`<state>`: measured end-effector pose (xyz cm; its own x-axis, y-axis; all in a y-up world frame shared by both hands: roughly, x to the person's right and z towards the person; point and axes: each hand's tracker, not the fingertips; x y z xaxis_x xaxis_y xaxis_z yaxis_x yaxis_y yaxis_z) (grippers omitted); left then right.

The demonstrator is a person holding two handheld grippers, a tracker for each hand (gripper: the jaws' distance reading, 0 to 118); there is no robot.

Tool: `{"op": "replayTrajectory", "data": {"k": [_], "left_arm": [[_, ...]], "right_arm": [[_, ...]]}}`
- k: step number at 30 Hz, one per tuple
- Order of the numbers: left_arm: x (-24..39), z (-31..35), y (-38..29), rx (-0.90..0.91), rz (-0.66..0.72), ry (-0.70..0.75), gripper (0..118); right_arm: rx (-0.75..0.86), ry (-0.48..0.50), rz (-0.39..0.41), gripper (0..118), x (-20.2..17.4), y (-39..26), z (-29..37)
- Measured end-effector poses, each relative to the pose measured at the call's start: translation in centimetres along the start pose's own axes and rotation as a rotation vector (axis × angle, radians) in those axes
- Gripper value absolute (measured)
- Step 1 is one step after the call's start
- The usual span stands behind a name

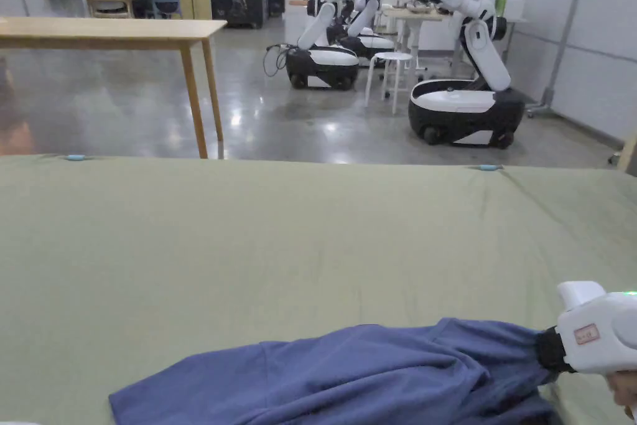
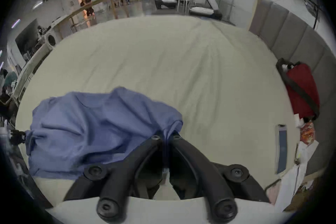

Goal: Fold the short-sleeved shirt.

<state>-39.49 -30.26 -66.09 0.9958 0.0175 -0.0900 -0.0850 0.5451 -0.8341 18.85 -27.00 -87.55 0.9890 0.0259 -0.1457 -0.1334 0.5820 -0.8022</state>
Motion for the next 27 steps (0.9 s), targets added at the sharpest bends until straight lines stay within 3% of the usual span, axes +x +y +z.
{"op": "replayTrajectory", "data": {"k": [8,17,20,27], "left_arm": [[-3.0,10.9,5.7,0.232,0.044,0.079,2],[-4.3,19.9,13.0,0.443,0.078,0.138,2],[-3.3,21.9,15.1,0.482,0.074,0.173,2],[-2.1,24.1,20.5,0.547,0.111,0.197,2]], "right_arm": [[0.240,0.035,-0.008,6,0.9,1.7,14.6],[0.456,-0.014,0.015,6,0.1,3.6,27.8],[0.499,-0.068,0.005,6,0.1,5.2,30.3],[0.551,-0.092,-0.028,6,1.2,9.6,32.4]]}}
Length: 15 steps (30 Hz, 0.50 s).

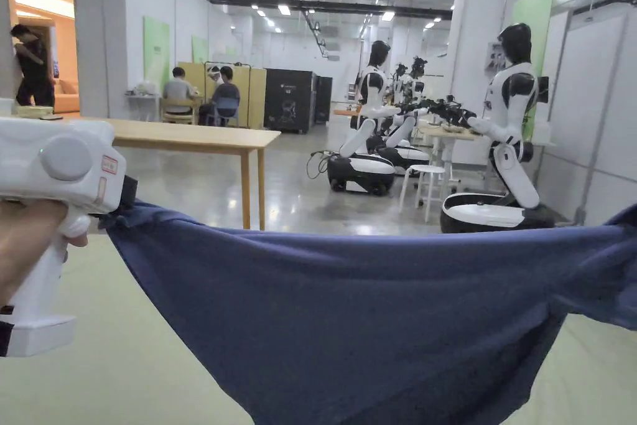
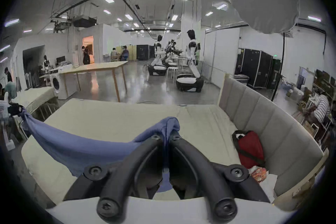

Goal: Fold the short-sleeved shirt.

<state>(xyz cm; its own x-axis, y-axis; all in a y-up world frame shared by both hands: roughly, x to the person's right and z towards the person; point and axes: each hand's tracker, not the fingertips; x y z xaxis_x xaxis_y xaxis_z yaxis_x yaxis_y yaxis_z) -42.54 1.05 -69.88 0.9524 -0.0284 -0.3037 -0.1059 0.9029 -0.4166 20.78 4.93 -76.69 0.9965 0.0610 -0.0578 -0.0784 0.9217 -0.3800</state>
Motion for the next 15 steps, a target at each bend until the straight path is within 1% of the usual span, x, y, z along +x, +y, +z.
{"op": "replayTrajectory", "data": {"k": [5,8,15], "left_arm": [[1.8,-2.5,4.3,0.039,-0.007,0.032,2],[2.9,-3.9,6.6,0.058,-0.024,0.052,2],[5.4,-8.2,10.5,0.104,-0.004,0.088,2]], "right_arm": [[0.019,-0.027,-0.032,6,0.5,3.4,-2.8],[0.033,-0.045,-0.032,6,0.9,5.2,-4.7],[0.051,-0.063,-0.059,6,1.6,9.0,-10.4]]}}
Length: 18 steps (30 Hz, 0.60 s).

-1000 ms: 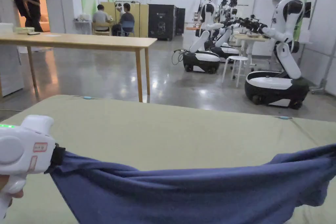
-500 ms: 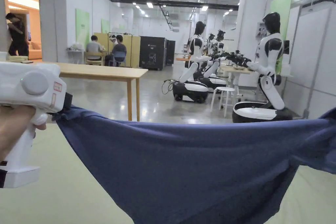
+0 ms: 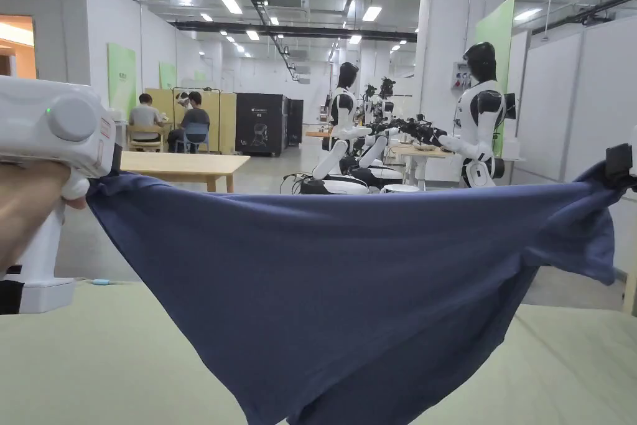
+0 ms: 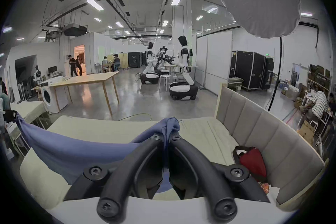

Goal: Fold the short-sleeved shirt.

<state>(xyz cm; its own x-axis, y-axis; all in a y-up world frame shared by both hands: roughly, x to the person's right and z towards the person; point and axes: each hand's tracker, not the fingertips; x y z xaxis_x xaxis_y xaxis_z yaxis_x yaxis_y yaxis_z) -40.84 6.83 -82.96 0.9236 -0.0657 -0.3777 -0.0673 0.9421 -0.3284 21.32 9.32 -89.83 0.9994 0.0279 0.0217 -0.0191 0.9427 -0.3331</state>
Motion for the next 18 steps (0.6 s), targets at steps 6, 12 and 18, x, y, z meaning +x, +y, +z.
{"op": "replayTrajectory", "data": {"k": [6,12,18], "left_arm": [[2.7,-3.5,0.1,0.000,-0.020,0.066,2],[3.6,-7.0,-1.5,-0.028,-0.032,0.079,2],[4.0,-9.3,-6.0,-0.096,-0.057,0.068,2]], "right_arm": [[-0.005,-0.016,0.004,6,-0.9,0.8,-4.8],[-0.045,-0.034,0.060,6,-1.9,-0.7,-8.3],[-0.074,-0.014,0.037,6,-2.1,-5.0,-10.4]]}}
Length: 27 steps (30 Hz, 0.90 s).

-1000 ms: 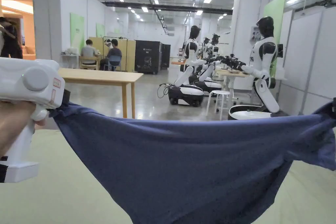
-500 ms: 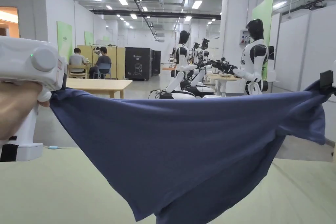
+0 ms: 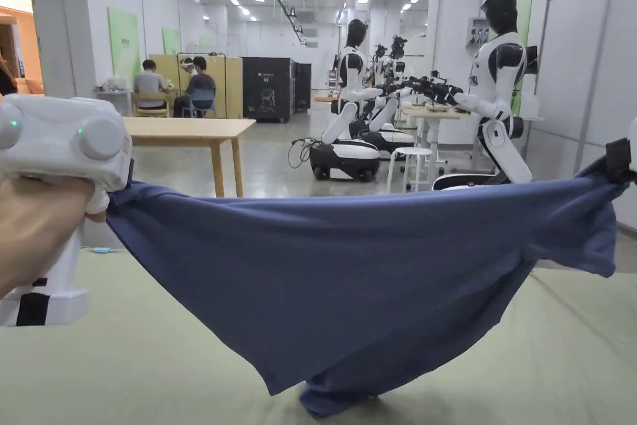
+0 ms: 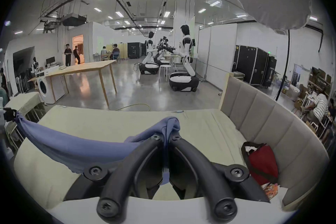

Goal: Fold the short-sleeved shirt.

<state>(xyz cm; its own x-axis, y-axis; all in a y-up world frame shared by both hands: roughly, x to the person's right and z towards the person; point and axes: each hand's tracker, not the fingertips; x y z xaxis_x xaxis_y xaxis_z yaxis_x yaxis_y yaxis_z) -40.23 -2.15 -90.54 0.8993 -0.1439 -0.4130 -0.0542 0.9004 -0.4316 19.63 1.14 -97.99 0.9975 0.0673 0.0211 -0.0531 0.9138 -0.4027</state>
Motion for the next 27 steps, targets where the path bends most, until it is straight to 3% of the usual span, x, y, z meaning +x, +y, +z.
{"op": "replayTrajectory", "data": {"k": [5,10,13,20,27], "left_arm": [[-0.5,-0.5,-5.5,-0.065,0.007,-0.019,2],[-2.5,2.2,-12.4,-0.123,-0.014,-0.066,2],[-4.0,5.1,-17.3,-0.164,-0.063,-0.087,2],[-7.5,12.8,-29.2,-0.274,-0.040,-0.172,2],[-9.9,16.3,-35.1,-0.343,0.010,-0.218,2]], "right_arm": [[-0.052,0.009,-0.005,6,-0.1,-6.9,0.6],[-0.112,0.047,0.051,6,0.3,-15.7,5.2],[-0.169,0.073,0.004,6,1.3,-20.9,8.7],[-0.248,0.106,-0.013,6,3.4,-31.8,18.3],[-0.316,0.093,-0.068,6,4.9,-38.5,22.7]]}}
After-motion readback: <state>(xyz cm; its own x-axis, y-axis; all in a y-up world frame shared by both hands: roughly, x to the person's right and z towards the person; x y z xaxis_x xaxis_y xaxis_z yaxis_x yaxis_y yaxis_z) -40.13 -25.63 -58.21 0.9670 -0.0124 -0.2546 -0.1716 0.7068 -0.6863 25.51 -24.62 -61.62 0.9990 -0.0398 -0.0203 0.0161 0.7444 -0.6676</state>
